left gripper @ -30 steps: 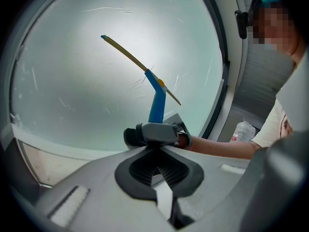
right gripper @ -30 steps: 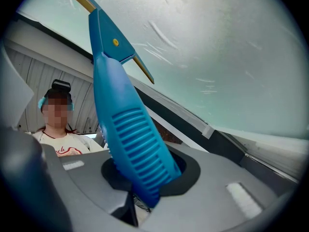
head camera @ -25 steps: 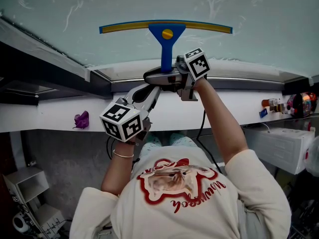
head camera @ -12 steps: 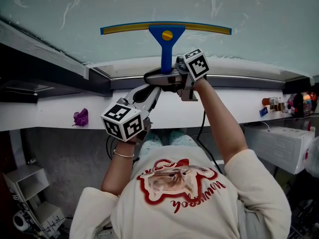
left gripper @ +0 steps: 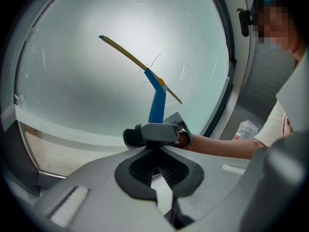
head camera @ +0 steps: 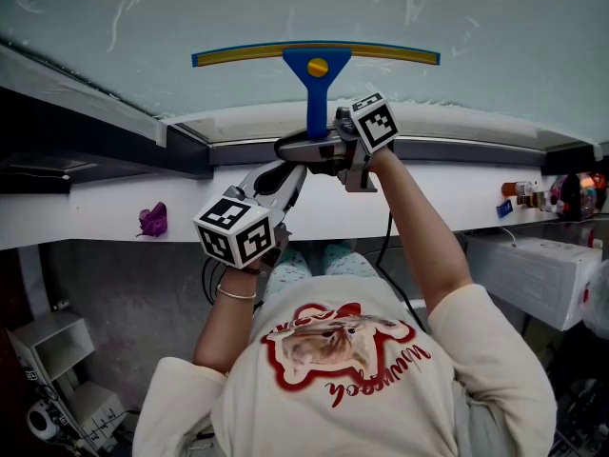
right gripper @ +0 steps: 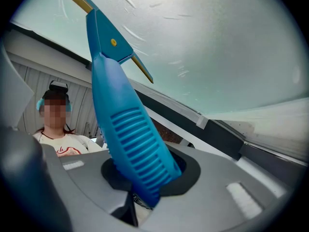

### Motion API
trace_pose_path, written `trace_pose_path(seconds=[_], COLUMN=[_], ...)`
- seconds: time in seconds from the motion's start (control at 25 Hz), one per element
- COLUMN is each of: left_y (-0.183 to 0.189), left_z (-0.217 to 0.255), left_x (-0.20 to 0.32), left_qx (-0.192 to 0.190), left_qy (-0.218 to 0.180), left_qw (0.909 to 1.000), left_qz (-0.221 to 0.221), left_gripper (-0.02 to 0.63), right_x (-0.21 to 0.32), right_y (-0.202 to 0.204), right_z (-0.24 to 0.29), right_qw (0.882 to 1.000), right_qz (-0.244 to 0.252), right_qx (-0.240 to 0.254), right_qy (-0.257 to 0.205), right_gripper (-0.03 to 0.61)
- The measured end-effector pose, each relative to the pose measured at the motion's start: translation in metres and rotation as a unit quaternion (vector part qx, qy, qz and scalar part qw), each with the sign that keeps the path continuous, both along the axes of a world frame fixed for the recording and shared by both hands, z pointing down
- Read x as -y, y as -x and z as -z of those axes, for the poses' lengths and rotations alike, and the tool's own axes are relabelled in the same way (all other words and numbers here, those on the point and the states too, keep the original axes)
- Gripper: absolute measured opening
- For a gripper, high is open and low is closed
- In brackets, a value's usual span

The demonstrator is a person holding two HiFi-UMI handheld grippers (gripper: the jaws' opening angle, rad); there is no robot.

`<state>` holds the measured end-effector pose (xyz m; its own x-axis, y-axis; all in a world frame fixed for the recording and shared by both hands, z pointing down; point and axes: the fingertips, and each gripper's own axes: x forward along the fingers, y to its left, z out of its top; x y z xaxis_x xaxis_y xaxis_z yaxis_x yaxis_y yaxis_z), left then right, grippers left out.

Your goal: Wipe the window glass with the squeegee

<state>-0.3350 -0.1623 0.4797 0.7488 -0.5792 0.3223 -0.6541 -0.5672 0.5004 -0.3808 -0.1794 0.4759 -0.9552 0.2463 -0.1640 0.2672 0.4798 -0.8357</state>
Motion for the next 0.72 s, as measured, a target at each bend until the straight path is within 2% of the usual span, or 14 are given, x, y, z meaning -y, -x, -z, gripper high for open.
trace_pose_path(seconds=[0.72], left_y=[-0.001], left_z=[-0.02], left_x=[-0.007], left_qx=[0.008], left_qy=[0.022], left_qw=[0.9997], left_qz=[-0.002], left_gripper=[0.002], right_x=[-0.007], right_y=[-0.001], right_z=[-0.02], right_qw=[1.0], right_qz=[0.001], right_qx=[-0.004], right_qy=[0.027], right_gripper=[0.089])
